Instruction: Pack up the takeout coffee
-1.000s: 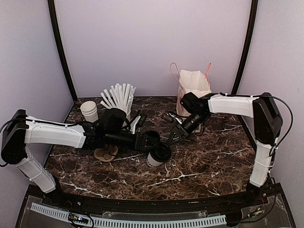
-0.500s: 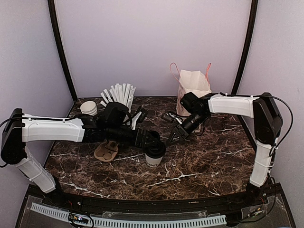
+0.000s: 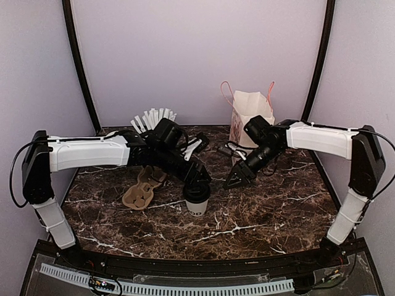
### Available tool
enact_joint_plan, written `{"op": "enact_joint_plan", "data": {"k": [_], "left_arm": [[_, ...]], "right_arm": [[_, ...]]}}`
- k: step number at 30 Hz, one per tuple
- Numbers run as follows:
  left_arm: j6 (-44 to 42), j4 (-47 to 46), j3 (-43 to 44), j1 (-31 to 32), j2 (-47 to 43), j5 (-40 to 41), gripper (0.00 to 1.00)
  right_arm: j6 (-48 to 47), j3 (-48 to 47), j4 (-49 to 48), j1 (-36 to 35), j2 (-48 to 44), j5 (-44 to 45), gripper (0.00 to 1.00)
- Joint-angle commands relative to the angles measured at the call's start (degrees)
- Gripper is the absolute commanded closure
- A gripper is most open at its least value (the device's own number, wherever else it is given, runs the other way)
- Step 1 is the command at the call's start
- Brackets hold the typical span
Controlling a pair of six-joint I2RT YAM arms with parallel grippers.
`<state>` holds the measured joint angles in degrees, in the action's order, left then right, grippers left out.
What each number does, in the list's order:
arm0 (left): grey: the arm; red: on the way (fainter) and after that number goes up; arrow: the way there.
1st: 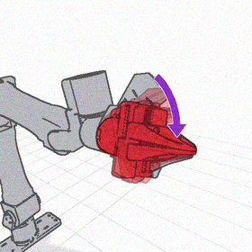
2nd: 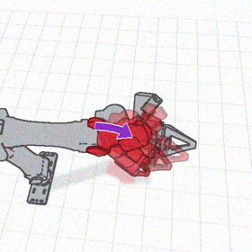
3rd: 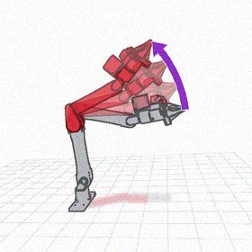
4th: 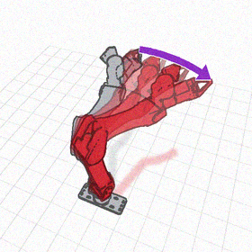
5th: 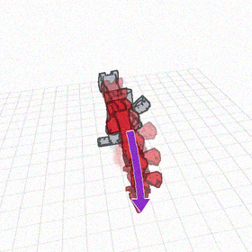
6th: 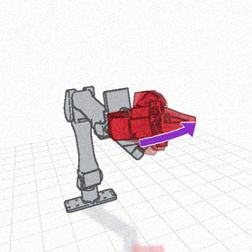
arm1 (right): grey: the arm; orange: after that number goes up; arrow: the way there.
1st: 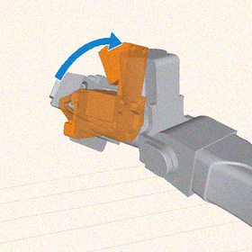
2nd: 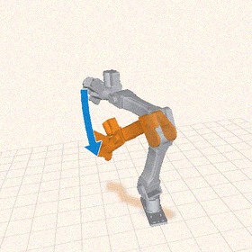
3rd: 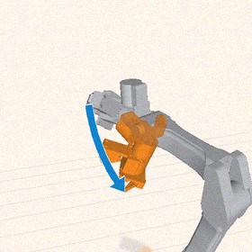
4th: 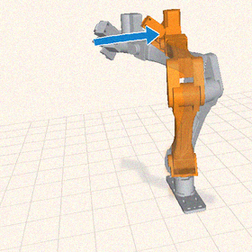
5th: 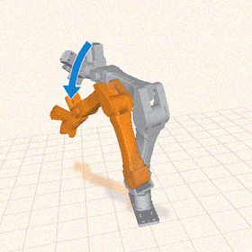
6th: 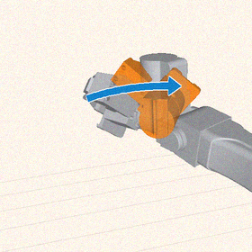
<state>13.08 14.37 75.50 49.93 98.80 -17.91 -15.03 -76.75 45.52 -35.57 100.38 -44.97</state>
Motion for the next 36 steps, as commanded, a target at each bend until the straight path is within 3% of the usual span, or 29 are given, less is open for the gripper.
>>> {"op": "enact_joint_plan", "data": {"k": [1, 7, 13, 23, 29, 36], "left_arm": [[-9.41, 8.53, 3.20, -0.78, 1.89, -4.29, 0.29], [-10.22, 14.53, 5.09, -1.70, 2.99, -4.17, 0.37], [0.14, 14.84, 0.38, -3.13, -0.58, -4.16, 0.48], [19.86, 11.31, -11.66, -3.50, -11.67, 0.88, 0.53], [22.85, 12.72, -16.14, -3.59, -15.97, 1.65, 0.52], [16.19, 16.75, -13.74, -3.61, -19.36, 7.38, 0.38]], "right_arm": [[-1.92, 3.82, -1.98, 0.09, -4.00, 0.94, 0.41], [-1.90, 6.24, -3.86, -0.26, -5.81, 0.73, 0.41], [-1.84, 6.39, -4.40, -1.90, -3.73, -0.53, 0.41], [-1.77, 5.91, -5.00, -5.21, -1.07, -0.87, 0.40], [-0.71, 5.32, -5.56, -6.47, 0.33, -0.35, 0.40], [4.30, 2.53, -7.78, -9.70, 3.19, -1.52, 0.40]]}}
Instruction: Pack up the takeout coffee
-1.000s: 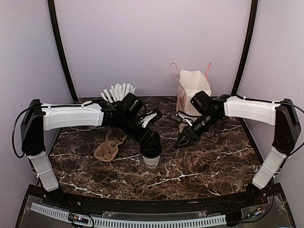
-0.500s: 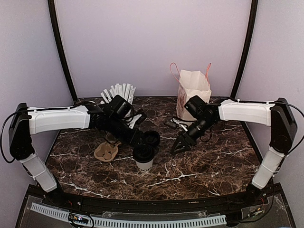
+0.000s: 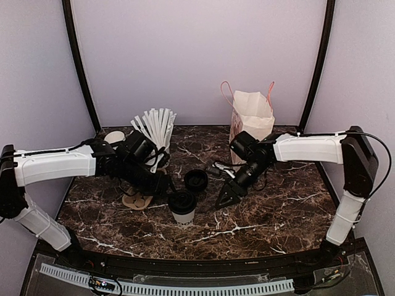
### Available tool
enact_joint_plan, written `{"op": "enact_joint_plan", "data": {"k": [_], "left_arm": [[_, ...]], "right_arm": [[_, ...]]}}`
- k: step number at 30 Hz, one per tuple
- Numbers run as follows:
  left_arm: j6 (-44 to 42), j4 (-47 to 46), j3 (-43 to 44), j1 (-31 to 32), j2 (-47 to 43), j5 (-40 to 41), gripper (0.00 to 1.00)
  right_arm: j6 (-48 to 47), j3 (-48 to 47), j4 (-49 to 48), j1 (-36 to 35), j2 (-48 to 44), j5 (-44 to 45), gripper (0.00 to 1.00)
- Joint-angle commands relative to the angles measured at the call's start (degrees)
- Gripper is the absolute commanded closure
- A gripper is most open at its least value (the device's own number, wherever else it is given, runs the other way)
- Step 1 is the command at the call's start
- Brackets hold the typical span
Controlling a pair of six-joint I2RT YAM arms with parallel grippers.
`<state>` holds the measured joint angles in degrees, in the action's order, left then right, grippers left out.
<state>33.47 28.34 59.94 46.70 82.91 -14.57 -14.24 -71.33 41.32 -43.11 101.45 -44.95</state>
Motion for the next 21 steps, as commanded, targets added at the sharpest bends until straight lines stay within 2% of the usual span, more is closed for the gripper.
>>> {"op": "enact_joint_plan", "data": {"k": [1, 4, 8, 13, 18, 21], "left_arm": [[-5.43, 1.31, 2.01, -0.38, -4.04, 3.80, 0.37], [-10.25, -1.55, 2.95, -0.78, -3.78, 2.41, 0.36], [-12.71, -1.98, 4.50, -1.72, -1.01, 0.69, 0.43], [-13.27, -3.58, 4.02, -2.53, 1.92, -1.91, 0.50], [-13.05, -5.48, 1.91, -2.82, 2.39, -4.86, 0.54], [-12.74, -5.74, 1.14, -2.77, 2.76, -5.76, 0.60]], "right_arm": [[4.57, -3.46, -4.11, -2.54, 2.83, -2.42, 0.40], [10.50, -4.41, -7.53, -3.47, 4.37, -5.14, 0.41], [16.69, -6.51, -10.65, -3.96, 7.33, -7.82, 0.41], [18.62, -8.28, -11.18, -4.00, 11.19, -10.10, 0.43], [19.73, -7.69, -12.75, -4.00, 11.78, -12.22, 0.43], [19.77, -7.73, -12.66, -4.00, 12.21, -12.93, 0.42]]}}
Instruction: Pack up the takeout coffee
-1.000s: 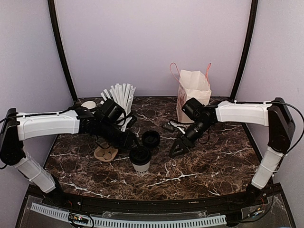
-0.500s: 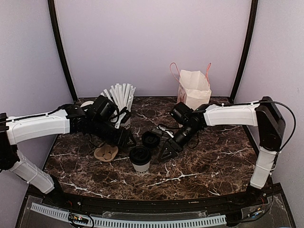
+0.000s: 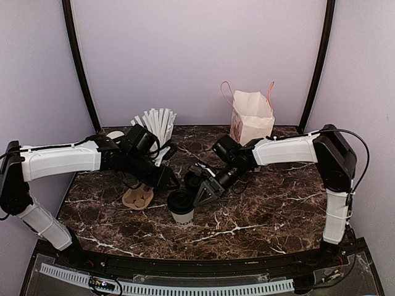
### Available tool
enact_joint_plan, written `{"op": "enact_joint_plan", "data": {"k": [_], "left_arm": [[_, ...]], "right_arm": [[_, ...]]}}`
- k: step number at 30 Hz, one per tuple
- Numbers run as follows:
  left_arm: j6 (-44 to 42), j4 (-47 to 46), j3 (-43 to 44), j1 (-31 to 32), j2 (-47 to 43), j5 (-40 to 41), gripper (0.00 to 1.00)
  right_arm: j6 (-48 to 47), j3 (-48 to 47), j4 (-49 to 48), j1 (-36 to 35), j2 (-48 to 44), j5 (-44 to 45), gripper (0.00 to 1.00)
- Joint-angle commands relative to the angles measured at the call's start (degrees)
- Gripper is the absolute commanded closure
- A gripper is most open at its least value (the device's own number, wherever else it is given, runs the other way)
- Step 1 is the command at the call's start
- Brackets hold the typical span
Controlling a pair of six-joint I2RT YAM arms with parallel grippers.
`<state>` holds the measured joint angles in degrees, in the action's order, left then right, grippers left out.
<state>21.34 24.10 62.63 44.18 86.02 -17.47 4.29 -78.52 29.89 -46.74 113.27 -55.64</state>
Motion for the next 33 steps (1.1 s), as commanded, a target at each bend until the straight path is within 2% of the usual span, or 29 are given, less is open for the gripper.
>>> {"op": "enact_joint_plan", "data": {"k": [1, 6, 22, 26, 33], "left_arm": [[-0.48, -1.42, -1.96, -0.29, -0.11, -3.14, 0.62], [1.40, -1.92, -3.87, -0.26, -0.06, -3.56, 0.68], [7.41, -4.06, -9.13, -0.32, -2.84, -5.74, 0.70], [8.37, -2.87, -10.17, -0.28, -3.16, -5.56, 0.72], [9.67, -3.69, -14.95, -0.28, -3.93, -4.90, 0.78]], "right_arm": [[1.36, -0.64, -1.15, -0.37, 0.54, -2.46, 0.41], [1.68, -1.01, -0.98, -0.38, 1.37, -2.93, 0.40], [5.96, 0.94, -2.97, -0.89, 2.33, 3.12, 0.37], [5.65, 1.28, -2.05, -0.90, 2.69, 7.78, 0.36], [3.05, 2.22, 2.99, -1.30, 6.70, 22.62, 0.35]]}}
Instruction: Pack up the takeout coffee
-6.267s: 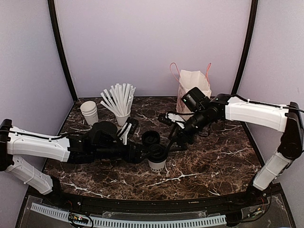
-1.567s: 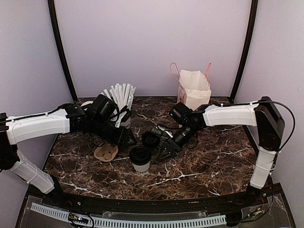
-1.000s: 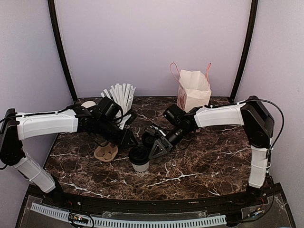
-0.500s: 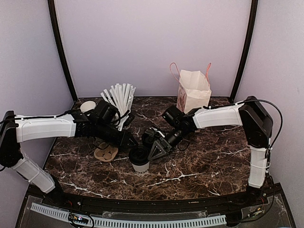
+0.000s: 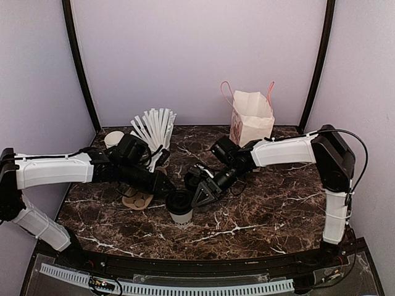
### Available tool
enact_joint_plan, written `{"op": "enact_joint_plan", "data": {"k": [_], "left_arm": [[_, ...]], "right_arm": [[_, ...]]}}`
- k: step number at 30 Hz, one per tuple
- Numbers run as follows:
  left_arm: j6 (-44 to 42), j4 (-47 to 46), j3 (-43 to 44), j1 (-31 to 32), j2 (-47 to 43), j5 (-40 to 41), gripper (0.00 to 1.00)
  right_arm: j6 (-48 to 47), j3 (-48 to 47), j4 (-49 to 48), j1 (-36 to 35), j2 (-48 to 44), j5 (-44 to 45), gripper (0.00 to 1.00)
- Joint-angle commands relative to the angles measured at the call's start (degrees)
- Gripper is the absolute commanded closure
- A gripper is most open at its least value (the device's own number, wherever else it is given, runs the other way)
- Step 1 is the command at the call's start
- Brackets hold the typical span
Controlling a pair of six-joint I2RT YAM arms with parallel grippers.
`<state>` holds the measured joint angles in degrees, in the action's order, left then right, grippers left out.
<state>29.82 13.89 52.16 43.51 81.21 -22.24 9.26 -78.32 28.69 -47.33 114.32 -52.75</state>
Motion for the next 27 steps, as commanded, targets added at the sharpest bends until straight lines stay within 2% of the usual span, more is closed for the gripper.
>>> {"op": "enact_joint_plan", "data": {"k": [1, 11, 15, 18, 23, 27], "left_arm": [[1.48, 6.61, -4.81, 0.43, 1.05, -0.07, 0.79], [2.99, 6.11, -10.11, 0.37, 2.02, -0.34, 0.83], [3.54, 5.25, -12.03, 0.40, 1.75, -0.41, 0.84], [4.57, 3.95, -13.01, 0.36, -0.44, 0.26, 0.83], [6.45, 2.59, -13.29, 0.40, -9.78, 4.33, 0.79], [7.82, 1.26, -13.18, 0.40, -14.51, 4.84, 0.75]], "right_arm": [[-2.63, 1.65, 5.33, -0.69, 6.74, 22.56, 0.35], [-5.29, -0.40, 8.93, -0.57, 10.32, 31.73, 0.38], [-8.51, -2.29, 10.29, -0.22, 10.62, 31.01, 0.37], [-13.07, -5.22, 12.12, 1.07, 7.28, 23.97, 0.34], [-19.61, -8.77, 12.43, 2.19, -1.99, 30.85, 0.32], [-21.56, -11.00, 12.99, 3.58, -5.15, 29.20, 0.31]]}}
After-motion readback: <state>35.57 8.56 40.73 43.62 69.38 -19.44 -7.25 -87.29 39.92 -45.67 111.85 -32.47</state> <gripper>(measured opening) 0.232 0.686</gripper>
